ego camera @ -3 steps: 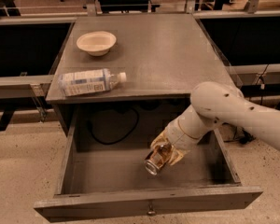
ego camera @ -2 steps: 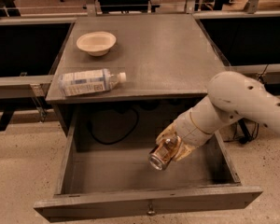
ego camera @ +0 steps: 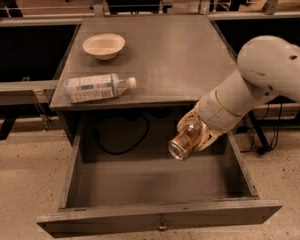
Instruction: Pick orange can from top drawer and place on counter
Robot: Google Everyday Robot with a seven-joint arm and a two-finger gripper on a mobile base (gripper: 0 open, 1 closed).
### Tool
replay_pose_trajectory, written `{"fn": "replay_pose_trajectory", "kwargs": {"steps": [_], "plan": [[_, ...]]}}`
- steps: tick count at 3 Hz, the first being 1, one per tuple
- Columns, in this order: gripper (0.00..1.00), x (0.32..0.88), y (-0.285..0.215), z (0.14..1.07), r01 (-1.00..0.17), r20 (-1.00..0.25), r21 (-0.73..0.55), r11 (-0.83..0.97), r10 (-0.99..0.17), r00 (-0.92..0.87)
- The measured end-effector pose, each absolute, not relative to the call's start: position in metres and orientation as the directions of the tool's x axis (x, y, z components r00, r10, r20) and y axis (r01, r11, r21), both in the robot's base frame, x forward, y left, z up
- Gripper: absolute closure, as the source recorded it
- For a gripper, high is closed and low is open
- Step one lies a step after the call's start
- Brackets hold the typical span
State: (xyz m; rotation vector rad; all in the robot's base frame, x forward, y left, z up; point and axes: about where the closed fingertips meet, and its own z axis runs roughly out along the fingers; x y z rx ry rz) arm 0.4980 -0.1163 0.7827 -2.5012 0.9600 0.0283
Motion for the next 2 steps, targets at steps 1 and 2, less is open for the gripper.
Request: {"fn": "replay_pose_trajectory", "kwargs": {"steps": [1, 2], "plan": [[1.00, 0.5123, -0.1238, 0.8174, -0.693, -0.142, -0.378, -0.613, -0.702, 0.698], [1.00, 0.5126, -0.1225, 0.8187, -0.719, -0.155, -0.371, -0.588, -0.724, 0.672]]}}
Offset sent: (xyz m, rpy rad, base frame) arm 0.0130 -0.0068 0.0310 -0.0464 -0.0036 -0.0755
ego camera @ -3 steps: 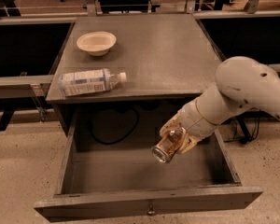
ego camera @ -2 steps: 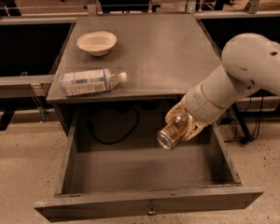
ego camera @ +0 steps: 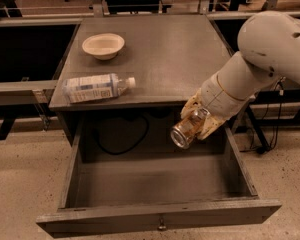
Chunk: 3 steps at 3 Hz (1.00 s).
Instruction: Pick orange can from top drawer and place on counter
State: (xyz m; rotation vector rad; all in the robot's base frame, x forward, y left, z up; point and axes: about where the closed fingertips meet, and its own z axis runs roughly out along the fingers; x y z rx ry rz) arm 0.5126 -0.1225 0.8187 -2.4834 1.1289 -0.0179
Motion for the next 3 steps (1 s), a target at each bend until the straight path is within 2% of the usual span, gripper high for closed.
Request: {"fn": "replay_pose_trajectory", "kwargs": {"steps": [1, 3], "plan": [[1.00, 0.513, -0.122, 0.819, -0.717, -0.153, -0.372, -0.590, -0.722, 0.674], [1.00, 0.541, -0.139, 0.864, -0.774, -0.154, -0.443, -0.452, -0.812, 0.563]]}}
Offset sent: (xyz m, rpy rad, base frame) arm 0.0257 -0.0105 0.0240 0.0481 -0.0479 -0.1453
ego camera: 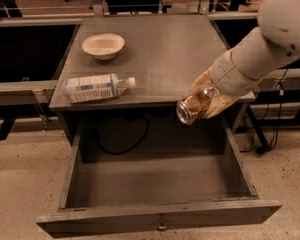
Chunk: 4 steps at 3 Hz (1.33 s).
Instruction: Pick orange can from top drawer and place on counter
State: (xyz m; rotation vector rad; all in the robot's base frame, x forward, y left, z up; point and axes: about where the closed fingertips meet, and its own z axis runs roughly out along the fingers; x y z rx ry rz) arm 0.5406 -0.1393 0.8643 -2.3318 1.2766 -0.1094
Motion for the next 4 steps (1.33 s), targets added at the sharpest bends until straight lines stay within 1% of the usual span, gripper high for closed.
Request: {"fn": "replay_pose_trajectory", "kwargs": {"steps": [1, 4], "plan": [[1.00, 0.559, -0.151, 0.900, -0.788, -0.162, -0.493, -0.369, -0.851, 0.500], [1.00, 0.573, -0.154, 0.906, -0.815, -0.163, -0.485, -0.318, -0.883, 0.441]]}}
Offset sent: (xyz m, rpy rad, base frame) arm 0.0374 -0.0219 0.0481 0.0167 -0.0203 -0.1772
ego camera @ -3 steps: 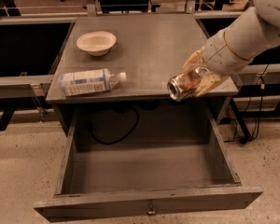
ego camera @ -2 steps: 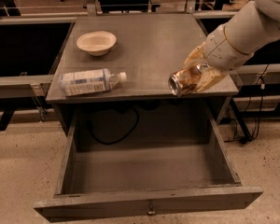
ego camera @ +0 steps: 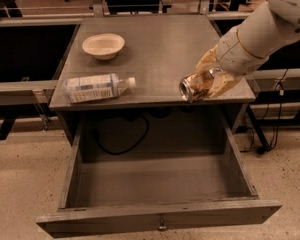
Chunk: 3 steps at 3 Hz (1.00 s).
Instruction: Pick orange can from top drawer and place on counter
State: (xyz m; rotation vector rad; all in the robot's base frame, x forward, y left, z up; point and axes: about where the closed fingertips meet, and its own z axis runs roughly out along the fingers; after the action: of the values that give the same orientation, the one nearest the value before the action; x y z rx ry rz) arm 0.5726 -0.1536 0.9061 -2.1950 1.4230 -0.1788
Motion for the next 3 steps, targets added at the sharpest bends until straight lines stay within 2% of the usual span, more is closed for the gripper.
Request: {"fn": "replay_pose_trajectory", "kwargs": {"steps": [3], "plan": [[1.00, 0.661, -0.131, 0.917, -0.768, -0.187, -0.622, -0.152, -0.924, 0.333]]}}
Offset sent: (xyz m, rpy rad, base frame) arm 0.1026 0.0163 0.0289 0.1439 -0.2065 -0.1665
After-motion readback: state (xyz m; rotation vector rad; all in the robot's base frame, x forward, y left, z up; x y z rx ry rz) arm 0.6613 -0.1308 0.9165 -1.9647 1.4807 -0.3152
